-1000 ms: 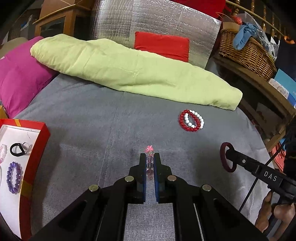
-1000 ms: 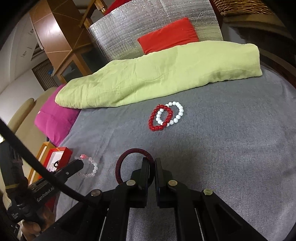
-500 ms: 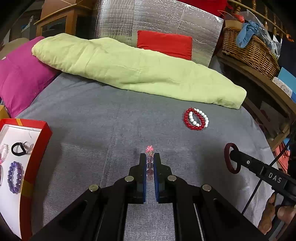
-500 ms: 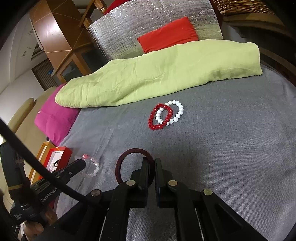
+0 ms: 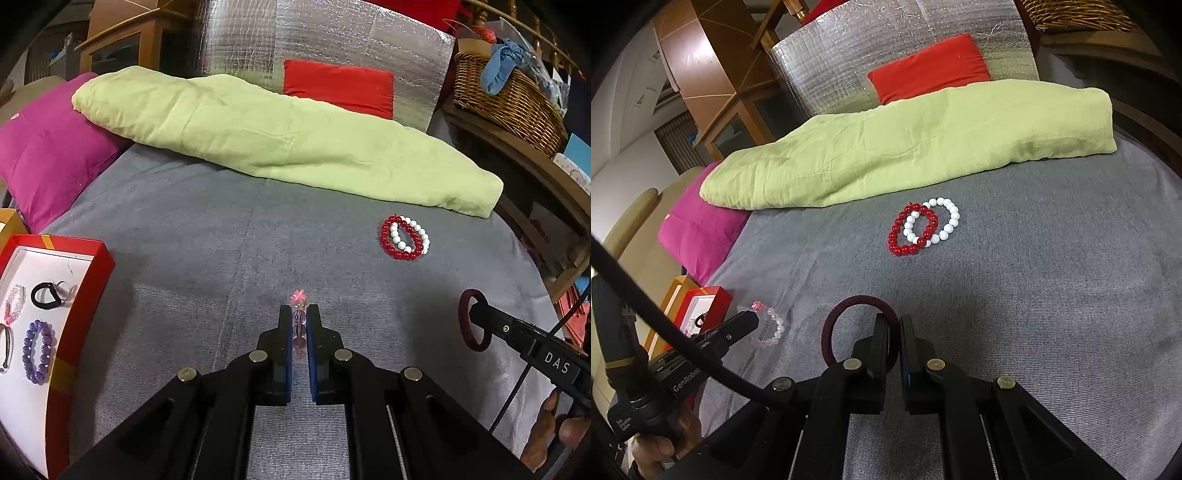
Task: Organize jewelry
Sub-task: 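Hold the pink-and-white bracelet in the left gripper while the right gripper holds the bangle, then carry the pink-and-white bracelet and dark red bangle toward the red-rimmed tray, then lower both items into the tray and open both grippers, then move both tools back over the red and white beaded bracelets on the bed, then grasp the red beaded bracelet with the left gripper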
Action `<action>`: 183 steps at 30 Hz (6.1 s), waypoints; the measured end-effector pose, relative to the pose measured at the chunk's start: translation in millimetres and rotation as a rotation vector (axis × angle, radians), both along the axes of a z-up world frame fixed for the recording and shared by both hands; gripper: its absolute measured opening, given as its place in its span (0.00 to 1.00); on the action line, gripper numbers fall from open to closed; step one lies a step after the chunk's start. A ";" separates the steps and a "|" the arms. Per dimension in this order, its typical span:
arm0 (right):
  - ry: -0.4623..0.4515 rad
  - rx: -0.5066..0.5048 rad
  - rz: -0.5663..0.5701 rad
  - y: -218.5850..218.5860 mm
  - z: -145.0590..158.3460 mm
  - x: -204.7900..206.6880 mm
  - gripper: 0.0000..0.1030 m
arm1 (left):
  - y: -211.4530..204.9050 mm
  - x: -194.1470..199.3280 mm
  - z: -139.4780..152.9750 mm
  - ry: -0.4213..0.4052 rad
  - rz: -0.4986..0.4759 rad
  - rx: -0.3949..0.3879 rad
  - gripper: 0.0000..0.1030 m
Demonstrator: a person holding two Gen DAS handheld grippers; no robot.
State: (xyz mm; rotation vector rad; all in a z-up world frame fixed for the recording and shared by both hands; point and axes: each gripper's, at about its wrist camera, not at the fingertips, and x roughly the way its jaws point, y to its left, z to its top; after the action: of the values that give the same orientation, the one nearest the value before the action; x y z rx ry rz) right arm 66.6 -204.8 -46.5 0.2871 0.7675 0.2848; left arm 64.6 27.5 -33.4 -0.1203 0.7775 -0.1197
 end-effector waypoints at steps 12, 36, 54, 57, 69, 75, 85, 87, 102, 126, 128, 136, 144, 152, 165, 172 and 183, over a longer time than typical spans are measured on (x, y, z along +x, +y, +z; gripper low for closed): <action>-0.034 -0.089 0.003 9.2 3.6 -3.3 0.06 | 5.0 -2.3 4.9 -0.012 0.021 -0.002 0.07; -0.074 -0.154 0.110 62.7 17.3 -36.3 0.06 | 101.4 -49.5 52.8 -0.082 0.210 0.019 0.07; -0.080 -0.132 0.510 287.0 50.9 -81.8 0.06 | 307.2 -115.9 29.2 0.004 0.421 -0.161 0.07; -0.047 -0.137 0.532 311.9 40.9 -78.2 0.06 | 317.5 -116.2 22.4 0.022 0.378 -0.184 0.07; 0.043 -0.191 0.594 365.9 6.9 -61.9 0.06 | 323.5 -119.3 -1.2 0.101 0.289 -0.198 0.07; 0.077 -0.223 0.607 375.7 -6.7 -55.9 0.06 | 337.6 -112.7 -27.7 0.194 0.337 -0.155 0.07; 0.087 -0.240 0.610 384.1 -13.5 -48.1 0.06 | 345.2 -112.4 -36.0 0.227 0.383 -0.105 0.07; 0.088 -0.243 0.610 386.0 -13.2 -45.9 0.06 | 346.0 -112.0 -35.5 0.231 0.385 -0.098 0.07; 0.128 -0.302 0.603 399.0 -21.0 -39.6 0.13 | 343.4 -113.4 -20.8 0.216 0.450 -0.015 0.21; 0.062 -0.078 0.279 163.0 11.9 -53.7 0.69 | 133.6 -65.5 44.2 0.064 0.189 0.067 0.62; 0.084 -0.075 0.227 127.5 7.2 -49.7 0.69 | 97.5 -48.5 38.3 0.085 0.139 0.074 0.62; 0.134 -0.047 -0.005 -0.8 -2.5 -19.4 0.69 | 10.9 -0.7 4.6 0.156 0.054 0.029 0.62; 0.124 -0.013 -0.151 -51.1 -8.9 -4.4 0.69 | -22.9 44.3 -3.1 0.174 0.006 0.027 0.62; 0.104 0.086 -0.155 -69.1 -9.6 0.6 0.69 | -84.8 105.0 -2.0 0.201 -0.052 0.025 0.62; 0.091 0.185 -0.174 -92.5 -4.9 4.7 0.69 | -99.8 138.2 -25.5 0.246 0.006 0.088 0.09; 0.097 0.160 -0.185 -90.1 -7.2 4.5 0.69 | -56.2 99.3 -27.9 0.203 0.022 0.129 0.09; 0.078 0.022 -0.184 -67.1 -4.1 4.6 0.69 | -23.5 64.5 -34.9 0.158 -0.014 0.128 0.09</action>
State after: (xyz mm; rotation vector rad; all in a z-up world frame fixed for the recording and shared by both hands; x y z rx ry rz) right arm 71.1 -271.9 -50.6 0.3888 0.8097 0.1087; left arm 129.1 4.1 -68.3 -0.0023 0.9416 -0.0743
